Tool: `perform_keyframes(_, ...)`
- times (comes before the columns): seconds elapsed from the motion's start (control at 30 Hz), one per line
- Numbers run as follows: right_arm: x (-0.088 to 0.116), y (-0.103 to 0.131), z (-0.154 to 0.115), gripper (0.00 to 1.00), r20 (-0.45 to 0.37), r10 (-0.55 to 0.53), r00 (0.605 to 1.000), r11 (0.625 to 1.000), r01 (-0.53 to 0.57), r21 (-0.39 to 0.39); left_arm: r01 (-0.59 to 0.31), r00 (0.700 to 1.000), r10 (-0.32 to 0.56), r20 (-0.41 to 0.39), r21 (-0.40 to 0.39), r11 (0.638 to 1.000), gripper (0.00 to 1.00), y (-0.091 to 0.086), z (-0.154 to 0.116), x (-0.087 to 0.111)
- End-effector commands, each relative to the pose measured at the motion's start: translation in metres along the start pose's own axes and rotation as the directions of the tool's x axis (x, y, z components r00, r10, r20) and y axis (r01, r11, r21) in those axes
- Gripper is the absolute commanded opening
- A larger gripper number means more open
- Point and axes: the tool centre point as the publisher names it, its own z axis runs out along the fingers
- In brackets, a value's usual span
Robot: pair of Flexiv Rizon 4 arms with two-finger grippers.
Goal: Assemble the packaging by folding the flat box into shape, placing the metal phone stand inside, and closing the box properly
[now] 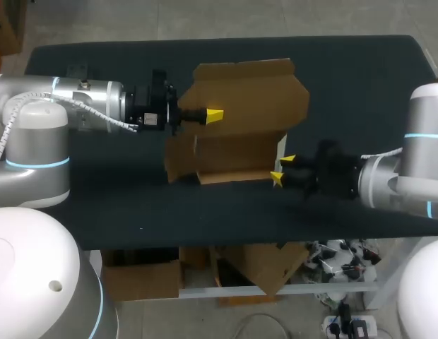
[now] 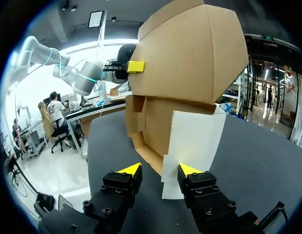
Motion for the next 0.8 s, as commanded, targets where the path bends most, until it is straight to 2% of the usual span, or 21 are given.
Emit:
perform_keyframes(0.03, 0.008, 0.001, 0.002, 0.49, 0.012, -0.006, 1.0, 1.0, 0.006, 0.0, 0.0, 1.0, 0.0, -0.002, 0.001, 1.0, 0.0, 0.002, 0.002, 0.0)
perform_keyframes(0.6, 0.037, -0.006, -0.015, 0.49, 0.036, -0.014, 0.999, 1.0, 0.015, -0.016, 0.0, 1.0, 0.0, -0.002, 0.001, 1.0, 0.0, 0.002, 0.002, 0.0)
perform_keyframes(0.8, 0.039, -0.013, -0.026, 0.49, 0.051, -0.007, 0.999, 1.0, 0.008, -0.019, 0.0, 1.0, 0.0, -0.002, 0.001, 1.0, 0.0, 0.002, 0.002, 0.0)
